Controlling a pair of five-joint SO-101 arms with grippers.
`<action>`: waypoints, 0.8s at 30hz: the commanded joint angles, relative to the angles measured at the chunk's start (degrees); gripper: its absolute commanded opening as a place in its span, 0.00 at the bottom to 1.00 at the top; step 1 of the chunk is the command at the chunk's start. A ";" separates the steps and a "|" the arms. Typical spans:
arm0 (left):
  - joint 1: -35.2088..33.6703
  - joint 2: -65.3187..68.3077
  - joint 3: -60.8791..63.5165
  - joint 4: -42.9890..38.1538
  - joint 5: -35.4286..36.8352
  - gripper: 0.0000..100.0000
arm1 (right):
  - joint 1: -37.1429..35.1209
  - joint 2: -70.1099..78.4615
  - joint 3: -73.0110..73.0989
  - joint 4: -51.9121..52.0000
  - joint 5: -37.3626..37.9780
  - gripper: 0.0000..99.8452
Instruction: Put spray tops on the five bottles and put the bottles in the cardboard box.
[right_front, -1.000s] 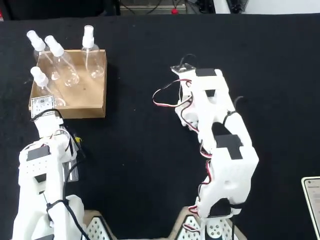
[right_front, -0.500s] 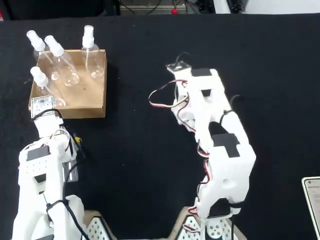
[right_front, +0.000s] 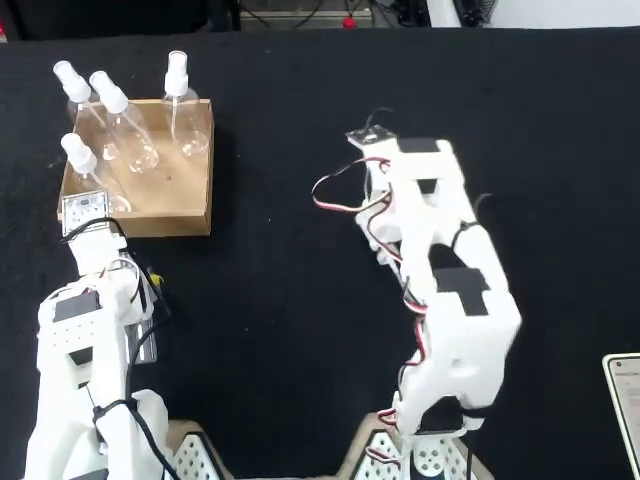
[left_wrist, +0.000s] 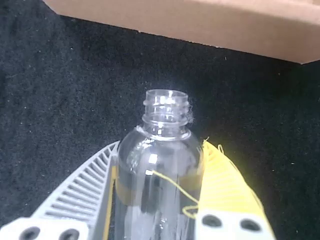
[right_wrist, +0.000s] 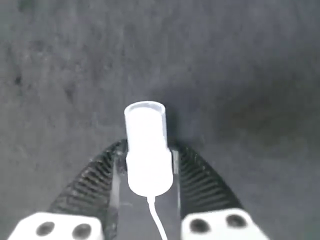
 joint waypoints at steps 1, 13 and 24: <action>-0.57 -1.32 -0.40 -0.44 0.70 0.07 | 2.37 -11.21 -4.79 4.48 0.35 0.01; 0.13 -24.97 0.40 11.43 0.70 0.07 | 0.44 -22.64 -5.49 4.57 -11.34 0.01; 14.81 -53.45 10.68 11.25 0.88 0.07 | 2.90 -34.15 -0.75 4.48 -12.40 0.01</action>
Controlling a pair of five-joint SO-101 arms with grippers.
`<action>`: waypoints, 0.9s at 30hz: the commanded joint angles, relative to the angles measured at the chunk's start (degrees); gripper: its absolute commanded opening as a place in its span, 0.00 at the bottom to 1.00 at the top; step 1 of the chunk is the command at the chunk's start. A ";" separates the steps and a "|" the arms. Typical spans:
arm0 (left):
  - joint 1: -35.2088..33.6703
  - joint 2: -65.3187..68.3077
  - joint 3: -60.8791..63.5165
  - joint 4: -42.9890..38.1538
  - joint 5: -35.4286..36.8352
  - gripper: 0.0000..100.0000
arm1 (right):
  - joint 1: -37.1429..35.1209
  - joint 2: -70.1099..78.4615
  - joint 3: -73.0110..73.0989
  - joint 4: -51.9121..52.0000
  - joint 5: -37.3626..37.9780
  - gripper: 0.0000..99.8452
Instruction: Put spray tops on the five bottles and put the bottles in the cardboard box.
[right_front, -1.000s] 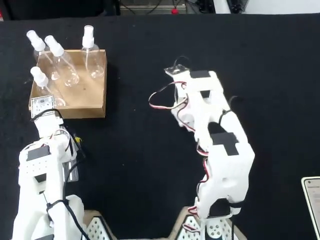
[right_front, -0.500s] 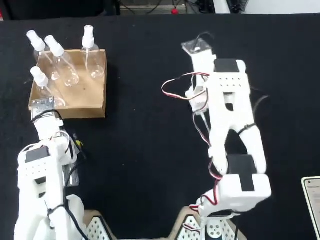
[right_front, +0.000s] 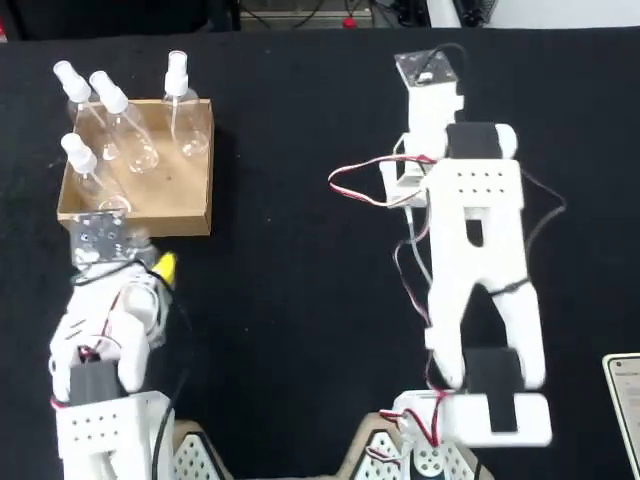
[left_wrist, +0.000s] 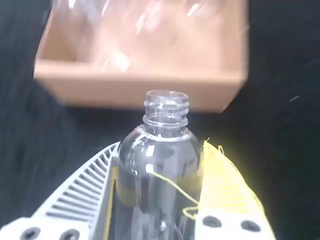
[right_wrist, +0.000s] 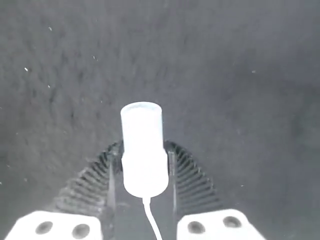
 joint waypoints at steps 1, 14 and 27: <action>7.78 -8.00 -0.13 -0.09 1.14 0.07 | 1.67 -7.25 1.19 0.00 -0.79 0.01; 38.81 -14.59 2.77 -18.46 4.04 0.07 | 1.23 -28.70 2.95 -3.43 -10.37 0.01; 42.77 -14.68 15.60 -40.00 3.78 0.07 | -13.19 -38.90 2.95 -18.90 -24.26 0.01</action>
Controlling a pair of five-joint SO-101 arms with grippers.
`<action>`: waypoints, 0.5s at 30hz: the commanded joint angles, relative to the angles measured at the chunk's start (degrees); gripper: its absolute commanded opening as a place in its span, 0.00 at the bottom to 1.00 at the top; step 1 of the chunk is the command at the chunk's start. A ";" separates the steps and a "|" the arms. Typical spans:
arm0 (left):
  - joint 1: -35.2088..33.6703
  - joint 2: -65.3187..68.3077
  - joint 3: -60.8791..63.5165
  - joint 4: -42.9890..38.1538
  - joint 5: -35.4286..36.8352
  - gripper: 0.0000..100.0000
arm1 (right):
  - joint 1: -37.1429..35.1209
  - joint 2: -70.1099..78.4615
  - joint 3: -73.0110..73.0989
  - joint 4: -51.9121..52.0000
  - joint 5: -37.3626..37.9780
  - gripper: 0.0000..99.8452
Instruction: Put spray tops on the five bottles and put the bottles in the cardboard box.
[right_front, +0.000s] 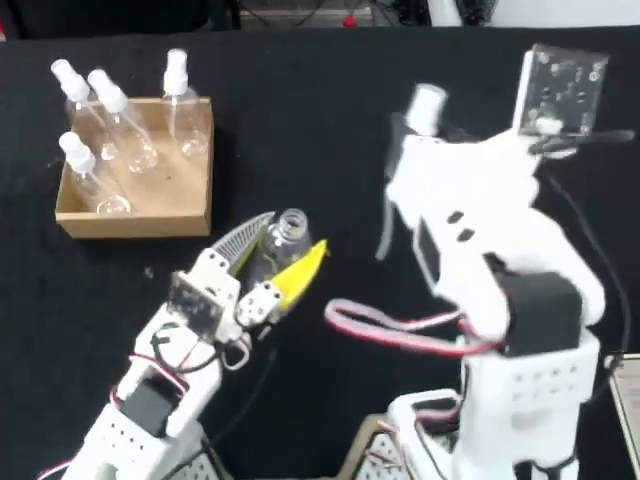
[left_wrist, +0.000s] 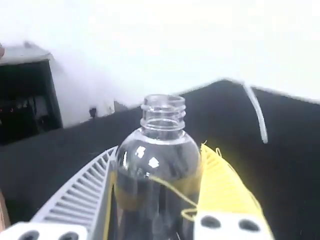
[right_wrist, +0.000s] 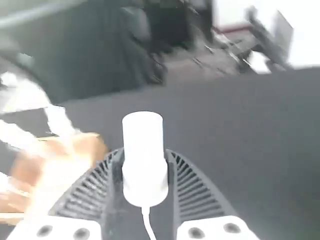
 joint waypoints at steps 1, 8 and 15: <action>0.40 -0.79 1.36 -1.23 0.00 0.07 | -4.40 -1.80 -0.48 -7.65 -0.97 0.01; 0.40 -0.79 1.36 -1.14 -0.09 0.07 | -8.79 -2.07 -0.84 -16.79 -0.97 0.01; 0.48 -0.35 1.36 -1.14 -0.09 0.07 | -11.25 -2.15 -4.09 -17.14 -0.88 0.01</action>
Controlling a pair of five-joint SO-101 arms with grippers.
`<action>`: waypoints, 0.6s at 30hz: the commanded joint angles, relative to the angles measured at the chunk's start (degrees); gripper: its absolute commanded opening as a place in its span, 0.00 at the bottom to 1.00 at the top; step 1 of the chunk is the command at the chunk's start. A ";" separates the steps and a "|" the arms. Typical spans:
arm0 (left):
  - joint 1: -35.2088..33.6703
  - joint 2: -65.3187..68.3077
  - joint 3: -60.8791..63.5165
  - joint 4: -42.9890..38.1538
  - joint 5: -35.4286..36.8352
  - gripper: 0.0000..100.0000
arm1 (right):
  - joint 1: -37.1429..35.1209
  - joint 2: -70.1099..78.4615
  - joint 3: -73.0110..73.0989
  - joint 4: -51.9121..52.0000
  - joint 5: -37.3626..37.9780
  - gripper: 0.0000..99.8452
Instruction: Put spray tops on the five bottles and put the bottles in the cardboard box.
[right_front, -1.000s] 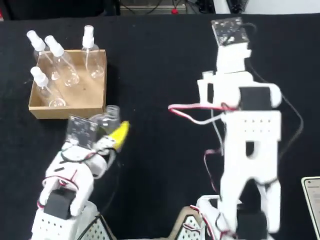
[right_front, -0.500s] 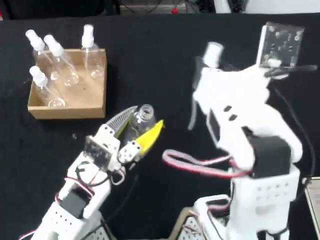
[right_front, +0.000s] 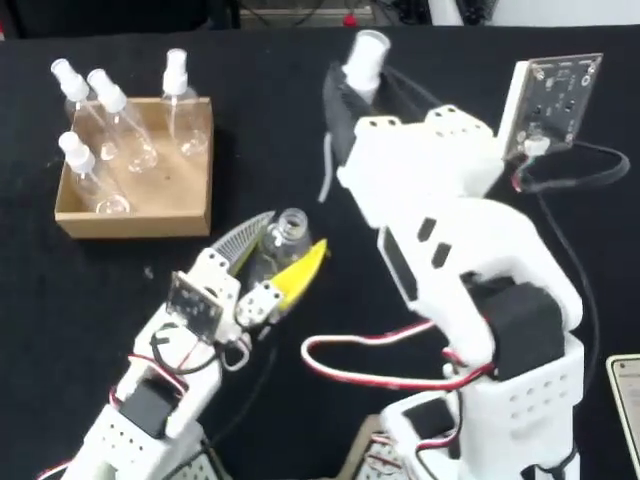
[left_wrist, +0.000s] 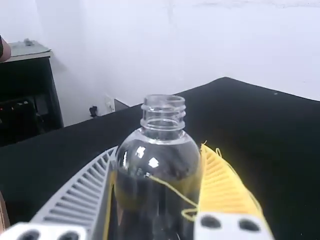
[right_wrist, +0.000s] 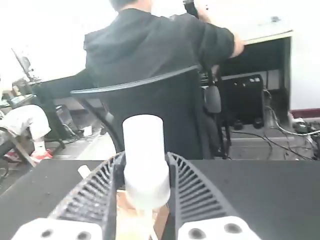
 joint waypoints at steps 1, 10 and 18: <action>0.48 -0.35 1.45 -1.05 0.00 0.07 | -2.37 -1.80 -4.00 -1.58 -0.35 0.01; 0.40 -0.35 1.45 -1.05 0.00 0.07 | -5.54 -1.71 -0.92 -1.93 -0.18 0.01; 0.40 -0.53 1.45 -1.05 0.18 0.07 | -5.63 -1.89 0.75 0.35 -0.53 0.01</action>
